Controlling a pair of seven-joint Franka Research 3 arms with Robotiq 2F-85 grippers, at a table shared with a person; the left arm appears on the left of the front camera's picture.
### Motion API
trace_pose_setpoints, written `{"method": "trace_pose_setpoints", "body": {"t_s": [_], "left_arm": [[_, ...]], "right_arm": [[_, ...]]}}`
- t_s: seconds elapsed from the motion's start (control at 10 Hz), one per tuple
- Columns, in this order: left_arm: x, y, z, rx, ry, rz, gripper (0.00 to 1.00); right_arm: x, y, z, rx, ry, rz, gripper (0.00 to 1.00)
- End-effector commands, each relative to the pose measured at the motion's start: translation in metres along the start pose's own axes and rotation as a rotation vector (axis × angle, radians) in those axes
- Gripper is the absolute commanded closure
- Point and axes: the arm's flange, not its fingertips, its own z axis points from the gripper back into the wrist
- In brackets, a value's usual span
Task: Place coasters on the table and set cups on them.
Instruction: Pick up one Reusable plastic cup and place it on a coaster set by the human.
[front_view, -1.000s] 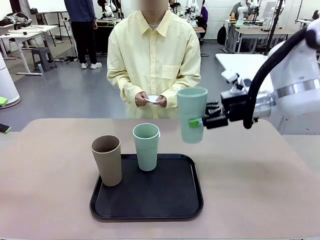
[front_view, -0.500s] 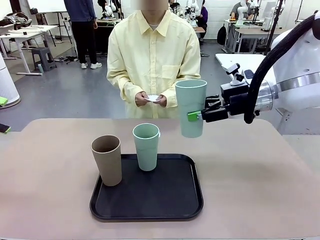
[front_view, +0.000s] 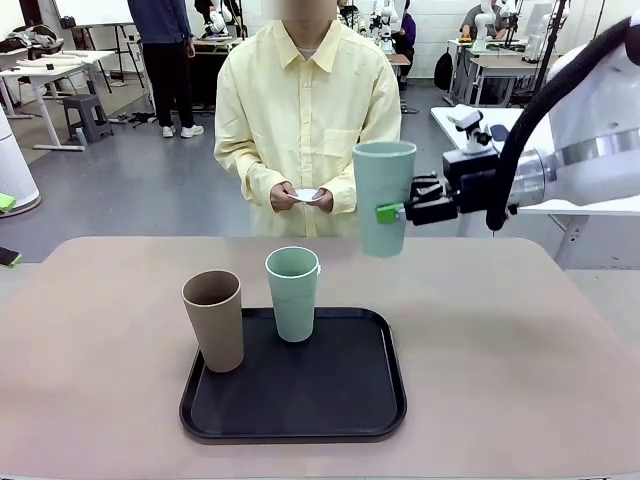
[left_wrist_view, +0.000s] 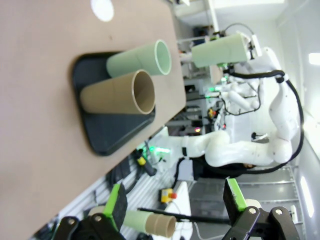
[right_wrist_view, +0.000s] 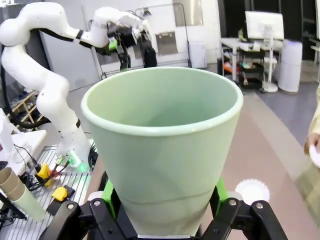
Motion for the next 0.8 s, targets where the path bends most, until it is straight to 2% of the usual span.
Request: {"method": "trace_pose_setpoints", "body": {"t_s": [0.0, 0.3, 0.5, 0.7], "left_arm": [[-0.001, 0.001, 0.001, -0.011, 0.004, -0.018, 0.0], [-0.001, 0.001, 0.001, -0.011, 0.004, -0.018, 0.0], [-0.001, 0.001, 0.001, -0.011, 0.004, -0.018, 0.0], [-0.001, 0.001, 0.001, -0.011, 0.004, -0.018, 0.0]], "right_arm": [[0.011, -0.042, -0.003, 0.092, 0.004, 0.061, 0.16], [0.007, -0.092, -0.014, 0.185, -0.015, 0.108, 0.16], [-0.007, -0.11, -0.027, 0.245, -0.052, 0.183, 0.16], [-0.025, -0.13, -0.055, 0.181, -0.089, 0.205, 0.16]]}}
